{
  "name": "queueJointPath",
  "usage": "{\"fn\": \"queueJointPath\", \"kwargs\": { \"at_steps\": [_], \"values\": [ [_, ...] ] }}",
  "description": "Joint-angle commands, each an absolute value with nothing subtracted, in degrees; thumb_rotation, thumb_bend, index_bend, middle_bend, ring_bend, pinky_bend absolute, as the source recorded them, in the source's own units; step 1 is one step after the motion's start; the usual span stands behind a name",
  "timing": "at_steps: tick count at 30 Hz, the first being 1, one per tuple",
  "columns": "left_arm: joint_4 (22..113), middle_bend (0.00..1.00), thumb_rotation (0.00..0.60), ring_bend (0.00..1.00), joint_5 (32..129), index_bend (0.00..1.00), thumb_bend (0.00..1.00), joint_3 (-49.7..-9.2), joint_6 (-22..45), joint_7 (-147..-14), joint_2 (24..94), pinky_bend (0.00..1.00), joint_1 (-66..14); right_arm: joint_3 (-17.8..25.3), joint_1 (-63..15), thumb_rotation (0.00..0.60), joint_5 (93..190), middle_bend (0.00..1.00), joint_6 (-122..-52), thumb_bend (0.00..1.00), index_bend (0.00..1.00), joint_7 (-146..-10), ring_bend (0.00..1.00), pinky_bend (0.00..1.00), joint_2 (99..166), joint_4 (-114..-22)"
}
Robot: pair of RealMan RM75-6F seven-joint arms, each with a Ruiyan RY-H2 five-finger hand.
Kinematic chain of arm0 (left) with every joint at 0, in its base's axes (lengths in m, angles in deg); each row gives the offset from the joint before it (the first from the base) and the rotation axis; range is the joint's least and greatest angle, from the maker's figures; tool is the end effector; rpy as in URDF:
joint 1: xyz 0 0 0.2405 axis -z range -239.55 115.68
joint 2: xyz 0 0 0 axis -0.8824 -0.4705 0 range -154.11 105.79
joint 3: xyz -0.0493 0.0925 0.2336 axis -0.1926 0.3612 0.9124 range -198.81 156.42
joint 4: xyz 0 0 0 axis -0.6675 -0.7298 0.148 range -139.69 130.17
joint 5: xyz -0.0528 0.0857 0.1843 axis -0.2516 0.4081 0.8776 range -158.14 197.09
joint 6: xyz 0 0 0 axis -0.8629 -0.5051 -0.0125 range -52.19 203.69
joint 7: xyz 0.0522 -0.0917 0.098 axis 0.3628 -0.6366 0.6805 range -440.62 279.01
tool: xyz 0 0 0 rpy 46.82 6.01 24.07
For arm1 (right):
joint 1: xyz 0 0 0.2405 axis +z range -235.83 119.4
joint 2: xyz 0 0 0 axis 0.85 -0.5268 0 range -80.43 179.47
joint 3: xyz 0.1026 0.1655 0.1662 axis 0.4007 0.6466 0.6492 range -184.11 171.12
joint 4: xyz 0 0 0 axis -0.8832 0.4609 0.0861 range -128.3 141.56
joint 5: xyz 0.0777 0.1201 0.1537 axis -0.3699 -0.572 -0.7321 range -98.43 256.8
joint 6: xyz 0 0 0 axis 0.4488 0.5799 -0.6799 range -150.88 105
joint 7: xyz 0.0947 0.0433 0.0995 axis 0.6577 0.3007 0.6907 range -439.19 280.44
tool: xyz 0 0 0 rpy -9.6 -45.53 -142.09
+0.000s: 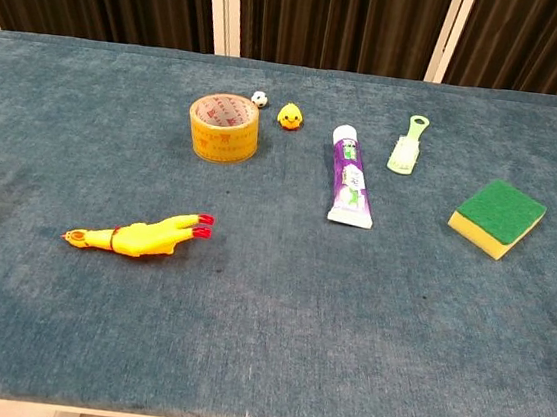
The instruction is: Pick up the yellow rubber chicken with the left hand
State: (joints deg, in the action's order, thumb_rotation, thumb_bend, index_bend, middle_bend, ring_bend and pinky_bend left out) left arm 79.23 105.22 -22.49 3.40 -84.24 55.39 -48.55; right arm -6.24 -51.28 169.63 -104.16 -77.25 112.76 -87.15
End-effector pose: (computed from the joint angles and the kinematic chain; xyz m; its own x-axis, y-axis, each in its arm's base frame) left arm -0.2909 0.2157 0.0497 0.2505 0.2238 0.9419 0.9651 -0.1339 -0.2249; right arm -0.2982 -0.1808 0.1424 0.3681 -0.1046 0.9239 -0.9272 -0.1153 0.3563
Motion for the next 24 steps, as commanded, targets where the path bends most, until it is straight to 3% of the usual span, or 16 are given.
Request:
{"fn": "queueJointPath", "kwargs": {
  "at_steps": [1,24],
  "values": [
    [79.0,0.10,0.600,0.05,104.5,0.17,0.15,-22.4,6.3,-83.2,57.7,0.16,-46.7,-6.2,-51.3,0.600,169.6,0.13,-104.1,0.21,0.08,-77.2,0.16,0.22,112.7,-87.1],
    [85.5,0.22,0.600,0.14,103.0,0.17,0.15,-23.4,13.3,-69.9,63.9,0.17,-39.5,-6.4,-50.9,0.600,169.6,0.13,-103.3,0.21,0.08,-77.5,0.16,0.22,112.6,-87.2]
  ]
}}
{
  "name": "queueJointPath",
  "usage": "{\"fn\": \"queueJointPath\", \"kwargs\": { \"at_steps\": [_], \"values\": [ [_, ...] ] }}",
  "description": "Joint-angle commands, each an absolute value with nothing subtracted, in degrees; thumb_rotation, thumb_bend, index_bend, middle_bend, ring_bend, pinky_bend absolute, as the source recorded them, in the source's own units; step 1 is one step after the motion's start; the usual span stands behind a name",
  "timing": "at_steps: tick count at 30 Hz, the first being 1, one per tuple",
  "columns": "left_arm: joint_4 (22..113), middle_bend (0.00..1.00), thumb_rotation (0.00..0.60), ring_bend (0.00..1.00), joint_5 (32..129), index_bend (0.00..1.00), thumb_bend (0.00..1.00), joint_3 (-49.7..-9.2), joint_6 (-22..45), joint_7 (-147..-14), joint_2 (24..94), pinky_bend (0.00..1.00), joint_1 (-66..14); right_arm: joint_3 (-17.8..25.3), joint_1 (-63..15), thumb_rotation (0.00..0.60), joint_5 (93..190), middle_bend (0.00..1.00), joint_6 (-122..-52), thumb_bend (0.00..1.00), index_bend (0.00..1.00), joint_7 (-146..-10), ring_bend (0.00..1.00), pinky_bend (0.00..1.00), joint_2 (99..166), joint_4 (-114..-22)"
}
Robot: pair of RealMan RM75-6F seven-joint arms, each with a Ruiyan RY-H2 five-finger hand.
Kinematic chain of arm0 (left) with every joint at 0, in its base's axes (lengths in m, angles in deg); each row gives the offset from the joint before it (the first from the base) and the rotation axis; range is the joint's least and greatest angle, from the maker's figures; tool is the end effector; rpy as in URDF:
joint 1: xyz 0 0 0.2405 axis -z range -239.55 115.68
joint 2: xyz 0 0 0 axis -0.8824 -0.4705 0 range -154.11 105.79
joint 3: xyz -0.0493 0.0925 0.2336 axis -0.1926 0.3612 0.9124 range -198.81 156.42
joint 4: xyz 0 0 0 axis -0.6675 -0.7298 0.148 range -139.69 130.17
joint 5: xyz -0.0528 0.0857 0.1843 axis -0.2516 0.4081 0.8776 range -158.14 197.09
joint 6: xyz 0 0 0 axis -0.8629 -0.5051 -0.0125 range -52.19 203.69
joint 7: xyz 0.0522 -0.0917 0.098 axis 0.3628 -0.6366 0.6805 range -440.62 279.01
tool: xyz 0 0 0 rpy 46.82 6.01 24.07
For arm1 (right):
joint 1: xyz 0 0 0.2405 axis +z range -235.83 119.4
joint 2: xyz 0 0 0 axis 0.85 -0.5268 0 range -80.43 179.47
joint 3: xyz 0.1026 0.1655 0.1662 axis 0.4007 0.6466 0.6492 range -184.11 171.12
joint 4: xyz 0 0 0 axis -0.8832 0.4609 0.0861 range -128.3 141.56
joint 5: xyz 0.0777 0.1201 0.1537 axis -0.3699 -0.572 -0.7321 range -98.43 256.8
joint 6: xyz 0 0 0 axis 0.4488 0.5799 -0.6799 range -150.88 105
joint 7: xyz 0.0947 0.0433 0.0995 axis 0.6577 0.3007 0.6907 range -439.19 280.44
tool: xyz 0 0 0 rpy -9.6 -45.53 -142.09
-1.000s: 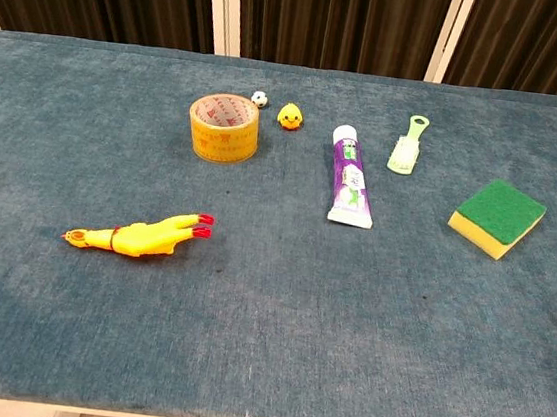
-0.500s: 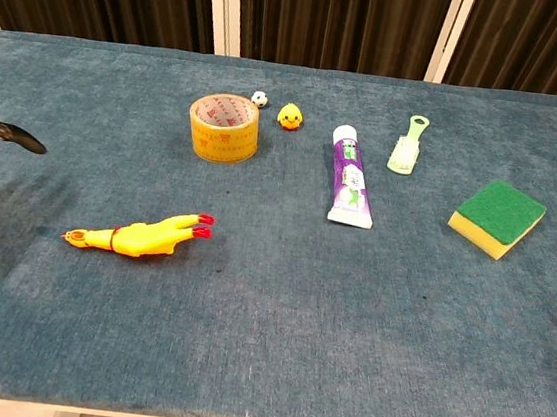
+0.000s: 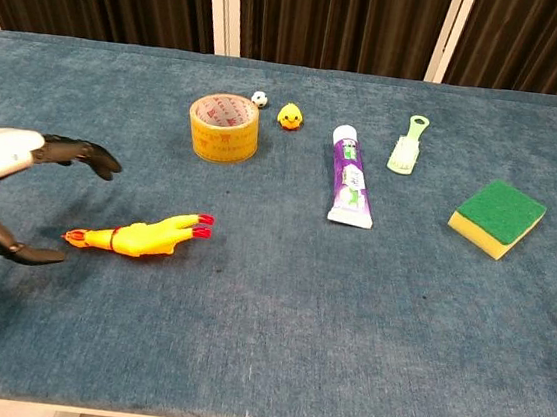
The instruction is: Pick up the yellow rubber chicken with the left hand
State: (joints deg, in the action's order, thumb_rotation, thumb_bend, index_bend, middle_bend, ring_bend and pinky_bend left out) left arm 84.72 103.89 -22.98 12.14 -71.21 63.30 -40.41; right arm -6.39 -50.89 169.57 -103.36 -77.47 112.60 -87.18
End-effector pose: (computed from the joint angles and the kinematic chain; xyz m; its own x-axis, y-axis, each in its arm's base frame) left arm -0.2129 0.2311 -0.0170 0.3148 0.3324 0.8891 0.9208 -0.3340 -0.2011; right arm -0.2984 -0.1820 0.1412 0.3754 -0.1177 0.9194 -0.9244 -0.1202 0.3620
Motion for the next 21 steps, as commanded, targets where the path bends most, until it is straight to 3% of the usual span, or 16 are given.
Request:
{"fn": "queueJointPath", "kwargs": {
  "at_steps": [1,10,21],
  "values": [
    [85.6,0.22,0.600,0.14,102.7,0.17,0.15,-23.5,13.6,-69.3,64.1,0.17,-39.1,-6.4,-50.9,0.600,169.5,0.13,-103.3,0.21,0.08,-77.5,0.16,0.22,112.6,-87.2],
    [86.5,0.28,0.600,0.21,100.3,0.17,0.16,-24.7,15.7,-65.7,65.8,0.20,-36.6,-6.4,-50.8,0.600,169.5,0.13,-103.2,0.21,0.08,-77.4,0.16,0.22,112.5,-87.2],
    [86.8,0.37,0.600,0.27,98.4,0.25,0.18,-24.3,16.2,-63.2,66.8,0.22,-35.3,-6.4,-50.7,0.600,169.4,0.13,-103.1,0.21,0.08,-77.5,0.16,0.22,112.5,-87.2]
  ]
}}
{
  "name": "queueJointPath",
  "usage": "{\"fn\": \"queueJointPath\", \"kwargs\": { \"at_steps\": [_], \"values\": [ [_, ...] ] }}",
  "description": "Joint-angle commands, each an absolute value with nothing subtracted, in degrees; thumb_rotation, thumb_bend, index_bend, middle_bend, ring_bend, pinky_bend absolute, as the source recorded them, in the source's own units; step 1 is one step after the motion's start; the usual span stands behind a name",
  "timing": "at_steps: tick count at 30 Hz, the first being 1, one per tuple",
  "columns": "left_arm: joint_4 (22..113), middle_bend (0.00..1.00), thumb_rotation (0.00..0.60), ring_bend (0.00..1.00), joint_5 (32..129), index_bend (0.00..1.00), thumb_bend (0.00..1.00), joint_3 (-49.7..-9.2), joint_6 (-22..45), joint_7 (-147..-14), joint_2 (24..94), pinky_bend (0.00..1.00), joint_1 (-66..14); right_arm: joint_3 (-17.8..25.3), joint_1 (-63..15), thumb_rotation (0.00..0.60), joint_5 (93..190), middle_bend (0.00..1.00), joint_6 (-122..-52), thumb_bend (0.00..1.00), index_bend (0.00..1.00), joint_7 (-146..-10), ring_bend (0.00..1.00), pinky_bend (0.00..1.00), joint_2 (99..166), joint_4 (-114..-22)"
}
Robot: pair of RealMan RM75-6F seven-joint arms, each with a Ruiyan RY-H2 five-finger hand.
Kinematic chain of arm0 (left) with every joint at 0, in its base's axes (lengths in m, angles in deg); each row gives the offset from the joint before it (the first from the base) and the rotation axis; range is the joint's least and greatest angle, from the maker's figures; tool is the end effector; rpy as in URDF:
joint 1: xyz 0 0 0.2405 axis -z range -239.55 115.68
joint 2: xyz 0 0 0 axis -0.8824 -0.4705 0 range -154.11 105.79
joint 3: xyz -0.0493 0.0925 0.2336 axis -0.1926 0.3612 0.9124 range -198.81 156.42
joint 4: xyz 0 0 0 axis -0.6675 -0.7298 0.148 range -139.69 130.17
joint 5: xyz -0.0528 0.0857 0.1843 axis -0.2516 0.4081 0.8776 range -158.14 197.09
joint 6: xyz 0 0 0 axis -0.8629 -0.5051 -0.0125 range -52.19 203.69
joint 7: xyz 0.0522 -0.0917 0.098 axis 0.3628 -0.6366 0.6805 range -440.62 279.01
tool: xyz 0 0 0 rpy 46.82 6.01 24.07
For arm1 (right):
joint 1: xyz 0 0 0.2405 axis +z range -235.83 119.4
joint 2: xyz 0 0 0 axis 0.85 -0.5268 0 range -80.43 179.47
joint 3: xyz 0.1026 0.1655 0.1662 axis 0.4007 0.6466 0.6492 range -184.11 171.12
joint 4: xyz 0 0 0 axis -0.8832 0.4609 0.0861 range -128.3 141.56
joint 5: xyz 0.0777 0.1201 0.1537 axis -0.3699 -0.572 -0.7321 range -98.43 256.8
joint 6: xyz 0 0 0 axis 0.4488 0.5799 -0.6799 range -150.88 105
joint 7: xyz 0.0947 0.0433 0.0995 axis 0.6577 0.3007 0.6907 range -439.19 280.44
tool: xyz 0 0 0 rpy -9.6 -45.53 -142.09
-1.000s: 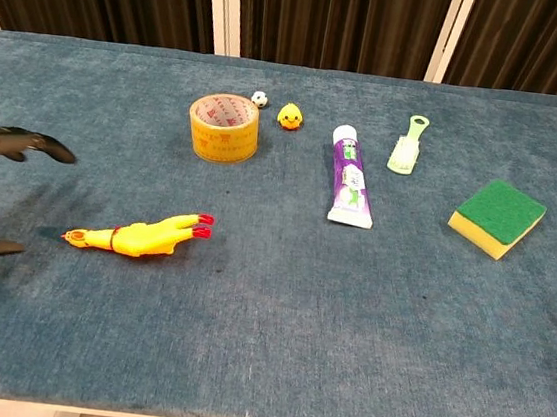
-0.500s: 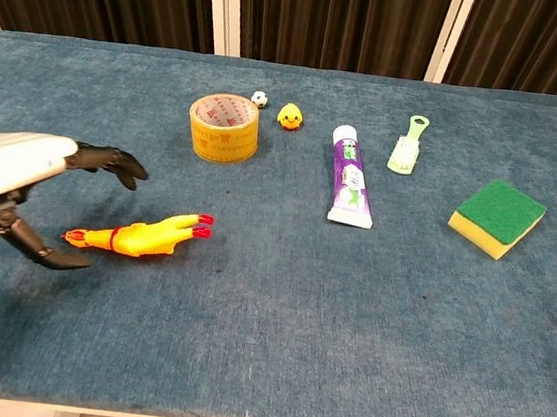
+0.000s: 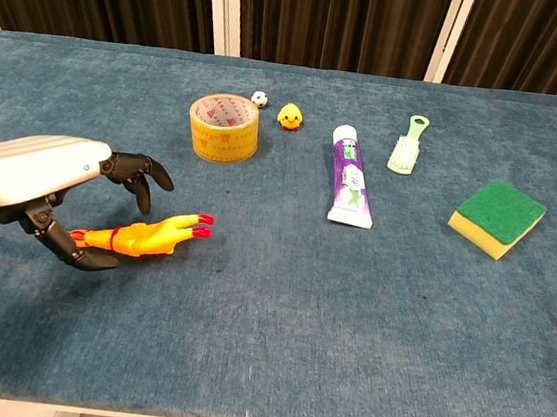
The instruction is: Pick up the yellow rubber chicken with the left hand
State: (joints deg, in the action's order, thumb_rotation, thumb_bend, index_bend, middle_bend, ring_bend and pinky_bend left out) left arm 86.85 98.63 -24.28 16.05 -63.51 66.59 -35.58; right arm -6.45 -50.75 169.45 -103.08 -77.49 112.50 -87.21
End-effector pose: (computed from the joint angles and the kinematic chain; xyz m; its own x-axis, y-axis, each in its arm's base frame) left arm -0.1792 0.2419 -0.0393 0.3643 0.3593 0.8592 0.8941 -0.3932 -0.2146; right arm -0.2986 -0.1825 0.1410 0.3772 -0.1224 0.9180 -0.9238 -0.1201 0.3635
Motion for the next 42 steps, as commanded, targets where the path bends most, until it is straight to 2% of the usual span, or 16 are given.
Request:
{"fn": "queueJointPath", "kwargs": {
  "at_steps": [1,8,14,17,24,26,30,36,42],
  "values": [
    [86.8,0.37,0.600,0.27,98.3,0.26,0.18,-24.4,16.3,-63.0,66.9,0.22,-35.2,-6.4,-50.7,0.600,169.4,0.13,-103.1,0.21,0.08,-77.5,0.16,0.22,112.5,-87.2],
    [85.9,0.38,0.600,0.28,96.8,0.31,0.20,-24.8,17.7,-61.6,68.7,0.22,-33.5,-6.4,-50.7,0.600,169.3,0.13,-103.0,0.21,0.08,-77.5,0.16,0.22,112.4,-87.2],
    [84.0,0.41,0.600,0.30,95.7,0.36,0.26,-24.8,18.6,-61.4,70.1,0.22,-32.5,-6.5,-50.7,0.600,169.3,0.13,-102.9,0.21,0.08,-77.3,0.16,0.22,112.3,-87.2],
    [82.7,0.45,0.600,0.35,96.0,0.41,0.29,-24.8,18.0,-60.7,70.6,0.29,-32.1,-6.5,-50.6,0.600,169.4,0.13,-102.9,0.21,0.08,-77.2,0.16,0.22,112.3,-87.2],
    [81.3,0.60,0.600,0.50,95.8,0.58,0.40,-24.7,18.0,-62.2,70.2,0.42,-31.8,-6.6,-50.5,0.600,169.5,0.13,-102.7,0.21,0.08,-77.0,0.16,0.22,112.2,-87.2],
    [81.6,0.65,0.600,0.54,95.7,0.64,0.43,-24.5,18.3,-62.0,69.6,0.45,-31.7,-6.7,-50.5,0.600,169.5,0.13,-102.5,0.21,0.08,-77.1,0.16,0.22,112.2,-87.2],
    [83.1,0.68,0.600,0.56,96.0,0.69,0.46,-24.3,18.0,-62.0,68.0,0.47,-31.5,-6.7,-50.5,0.600,169.5,0.13,-102.5,0.21,0.08,-77.2,0.16,0.22,112.1,-87.3],
    [88.2,0.68,0.600,0.57,98.0,0.69,0.46,-25.3,16.9,-62.3,63.4,0.47,-30.5,-6.7,-50.5,0.600,169.5,0.13,-102.6,0.21,0.08,-77.2,0.16,0.22,112.1,-87.4],
    [95.5,0.68,0.600,0.57,98.0,0.69,0.46,-28.7,14.7,-60.7,56.1,0.47,-29.7,-6.8,-50.6,0.600,169.7,0.13,-102.7,0.21,0.08,-77.2,0.16,0.22,112.1,-87.4]
  ]
}}
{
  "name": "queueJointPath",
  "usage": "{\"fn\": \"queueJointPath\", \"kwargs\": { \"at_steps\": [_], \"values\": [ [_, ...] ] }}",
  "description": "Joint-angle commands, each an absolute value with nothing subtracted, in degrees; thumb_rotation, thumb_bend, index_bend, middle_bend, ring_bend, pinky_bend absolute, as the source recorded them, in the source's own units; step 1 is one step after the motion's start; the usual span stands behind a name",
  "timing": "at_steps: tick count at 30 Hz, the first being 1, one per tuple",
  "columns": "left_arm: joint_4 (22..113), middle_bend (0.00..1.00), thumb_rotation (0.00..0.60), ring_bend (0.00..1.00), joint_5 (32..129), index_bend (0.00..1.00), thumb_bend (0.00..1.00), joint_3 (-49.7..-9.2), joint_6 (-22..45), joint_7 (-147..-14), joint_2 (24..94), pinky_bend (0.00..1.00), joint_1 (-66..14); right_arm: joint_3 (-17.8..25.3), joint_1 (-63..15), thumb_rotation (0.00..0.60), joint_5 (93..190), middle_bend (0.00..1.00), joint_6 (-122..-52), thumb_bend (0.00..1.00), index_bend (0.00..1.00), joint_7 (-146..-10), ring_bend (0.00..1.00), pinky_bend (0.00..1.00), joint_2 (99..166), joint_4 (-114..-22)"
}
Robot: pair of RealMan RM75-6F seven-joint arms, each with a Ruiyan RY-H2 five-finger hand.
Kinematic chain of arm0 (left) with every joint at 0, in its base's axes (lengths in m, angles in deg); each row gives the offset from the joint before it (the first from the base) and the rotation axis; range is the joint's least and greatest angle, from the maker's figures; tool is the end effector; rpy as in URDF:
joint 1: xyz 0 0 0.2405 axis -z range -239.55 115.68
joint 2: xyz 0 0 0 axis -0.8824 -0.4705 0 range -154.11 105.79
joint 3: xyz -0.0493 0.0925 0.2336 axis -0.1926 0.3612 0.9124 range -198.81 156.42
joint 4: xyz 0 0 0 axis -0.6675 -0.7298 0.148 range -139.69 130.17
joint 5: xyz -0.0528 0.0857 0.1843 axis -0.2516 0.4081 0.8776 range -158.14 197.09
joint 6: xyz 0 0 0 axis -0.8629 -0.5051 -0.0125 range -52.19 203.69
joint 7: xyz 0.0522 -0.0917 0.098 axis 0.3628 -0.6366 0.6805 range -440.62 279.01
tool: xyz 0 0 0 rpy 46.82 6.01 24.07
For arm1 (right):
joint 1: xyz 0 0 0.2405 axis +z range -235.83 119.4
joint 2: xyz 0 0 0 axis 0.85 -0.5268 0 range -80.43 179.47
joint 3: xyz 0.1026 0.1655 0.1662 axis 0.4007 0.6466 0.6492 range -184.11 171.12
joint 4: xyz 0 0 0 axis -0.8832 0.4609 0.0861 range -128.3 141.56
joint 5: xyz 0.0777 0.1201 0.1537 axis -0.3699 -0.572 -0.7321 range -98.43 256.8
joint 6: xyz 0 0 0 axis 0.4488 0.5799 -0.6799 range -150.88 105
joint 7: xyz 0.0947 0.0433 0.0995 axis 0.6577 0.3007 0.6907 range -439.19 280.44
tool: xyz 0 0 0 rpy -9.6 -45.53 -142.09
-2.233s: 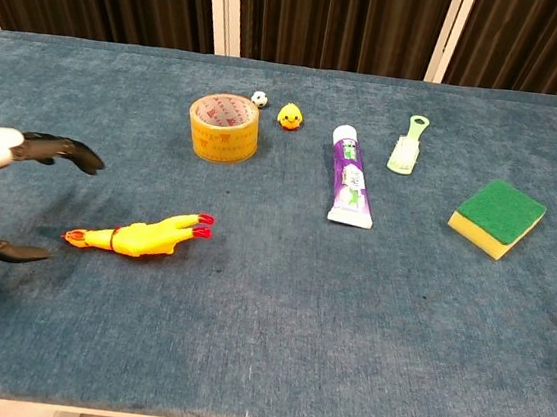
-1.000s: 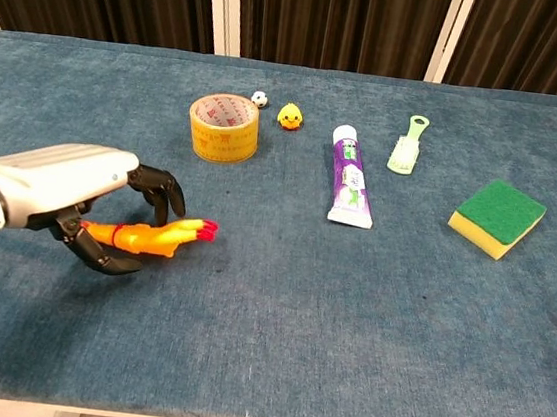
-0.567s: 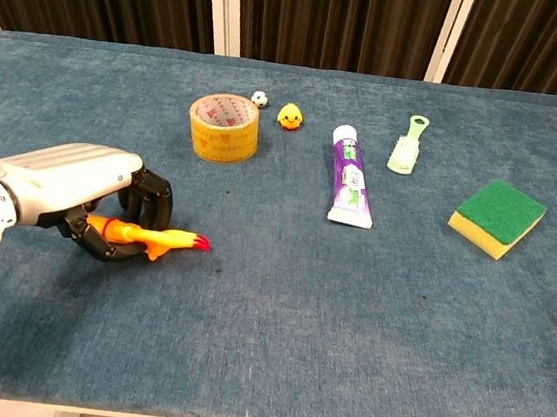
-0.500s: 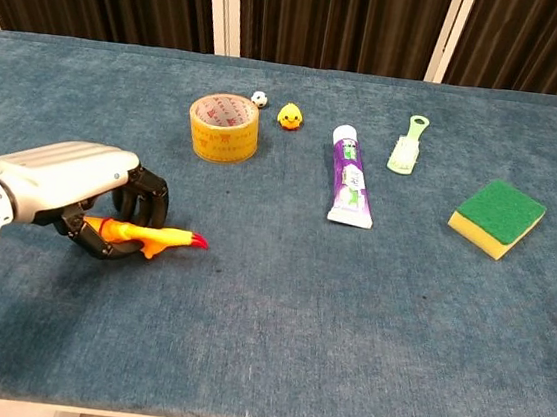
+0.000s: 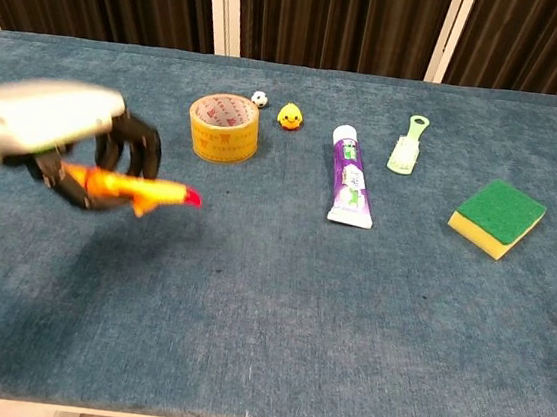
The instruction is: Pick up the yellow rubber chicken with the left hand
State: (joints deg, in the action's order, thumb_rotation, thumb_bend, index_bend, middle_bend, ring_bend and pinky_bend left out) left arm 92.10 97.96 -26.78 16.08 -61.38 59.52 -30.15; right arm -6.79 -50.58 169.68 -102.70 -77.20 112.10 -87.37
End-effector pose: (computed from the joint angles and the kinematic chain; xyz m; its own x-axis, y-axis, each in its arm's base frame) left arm -0.1556 0.2715 -0.0012 0.4308 0.2615 0.8637 0.8377 -0.4718 -0.2750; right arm -0.2986 -0.1819 0.1412 0.3780 -0.1338 0.9161 -0.9234 -0.1251 0.3628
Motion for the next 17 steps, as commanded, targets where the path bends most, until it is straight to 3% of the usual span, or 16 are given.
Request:
{"fn": "queueJointPath", "kwargs": {
  "at_steps": [1,10,17],
  "values": [
    [97.0,0.68,0.600,0.57,97.9,0.69,0.46,-29.4,14.1,-61.0,54.6,0.47,-29.7,-6.8,-50.6,0.600,169.6,0.13,-102.6,0.21,0.08,-77.3,0.16,0.22,112.1,-87.4],
    [104.5,0.68,0.600,0.57,101.2,0.69,0.46,-33.6,8.0,-73.1,45.7,0.47,-31.5,-6.9,-50.6,0.600,169.7,0.13,-102.6,0.21,0.08,-77.8,0.16,0.22,112.1,-87.5],
    [107.7,0.68,0.600,0.57,103.3,0.69,0.46,-34.1,7.3,-86.3,40.3,0.47,-32.6,-7.0,-50.7,0.600,169.6,0.13,-102.6,0.21,0.08,-77.9,0.16,0.22,112.1,-87.6]
  ]
}}
